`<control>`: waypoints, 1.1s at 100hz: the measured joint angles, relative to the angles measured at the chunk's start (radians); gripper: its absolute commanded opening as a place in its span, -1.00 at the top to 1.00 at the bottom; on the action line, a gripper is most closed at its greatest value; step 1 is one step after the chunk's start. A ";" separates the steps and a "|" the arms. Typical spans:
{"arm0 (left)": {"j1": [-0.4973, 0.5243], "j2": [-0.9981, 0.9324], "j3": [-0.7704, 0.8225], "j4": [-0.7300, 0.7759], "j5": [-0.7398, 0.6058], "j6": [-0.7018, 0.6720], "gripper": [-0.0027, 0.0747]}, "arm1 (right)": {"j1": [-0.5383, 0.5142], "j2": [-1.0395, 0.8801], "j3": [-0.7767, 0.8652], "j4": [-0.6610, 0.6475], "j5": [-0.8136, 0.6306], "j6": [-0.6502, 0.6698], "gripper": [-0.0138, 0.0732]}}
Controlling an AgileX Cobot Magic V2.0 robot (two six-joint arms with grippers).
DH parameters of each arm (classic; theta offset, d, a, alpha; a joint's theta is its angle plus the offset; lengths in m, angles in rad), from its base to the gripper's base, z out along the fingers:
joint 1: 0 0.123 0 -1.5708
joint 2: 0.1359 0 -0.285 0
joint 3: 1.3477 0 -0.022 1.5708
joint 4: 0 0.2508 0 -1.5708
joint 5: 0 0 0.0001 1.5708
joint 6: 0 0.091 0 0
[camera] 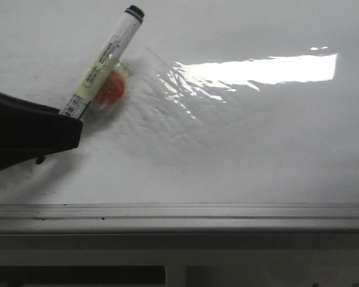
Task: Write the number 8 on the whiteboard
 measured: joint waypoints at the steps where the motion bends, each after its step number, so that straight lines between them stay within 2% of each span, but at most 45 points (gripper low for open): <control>1: 0.000 0.000 0.000 0.015 -0.007 0.000 0.98 | 0.007 0.017 -0.006 0.000 0.000 0.000 0.29; 5: 0.000 0.000 0.000 0.051 -0.023 0.000 0.98 | 0.051 0.060 -0.045 0.000 -0.002 -0.007 0.16; 12: 0.000 0.000 0.000 0.141 -0.050 0.000 0.98 | 0.120 0.147 -0.109 0.000 -0.010 -0.011 0.04; 30: 0.000 0.000 0.000 0.299 -0.085 0.026 0.98 | 0.231 0.338 -0.262 0.002 -0.040 -0.018 0.04; 51: 0.000 0.000 0.000 0.320 -0.099 0.051 0.98 | 0.284 0.482 -0.384 0.025 -0.042 -0.019 0.04; 72: 0.000 0.000 0.000 0.321 -0.099 0.072 0.98 | 0.290 0.579 -0.432 0.070 -0.044 -0.021 0.05; 79: 0.000 0.000 0.000 0.322 -0.099 0.074 0.98 | 0.290 0.599 -0.438 0.084 -0.044 -0.021 0.18; 90: 0.000 0.000 0.000 0.320 -0.099 0.077 0.97 | 0.290 0.608 -0.438 0.107 -0.044 -0.021 0.63; 96: 0.000 0.002 0.000 0.320 -0.097 0.081 0.88 | 0.292 0.610 -0.440 0.127 -0.044 -0.021 0.85; 110: 0.000 0.003 0.000 0.312 -0.097 0.088 0.42 | 0.301 0.610 -0.444 0.156 -0.038 -0.021 0.84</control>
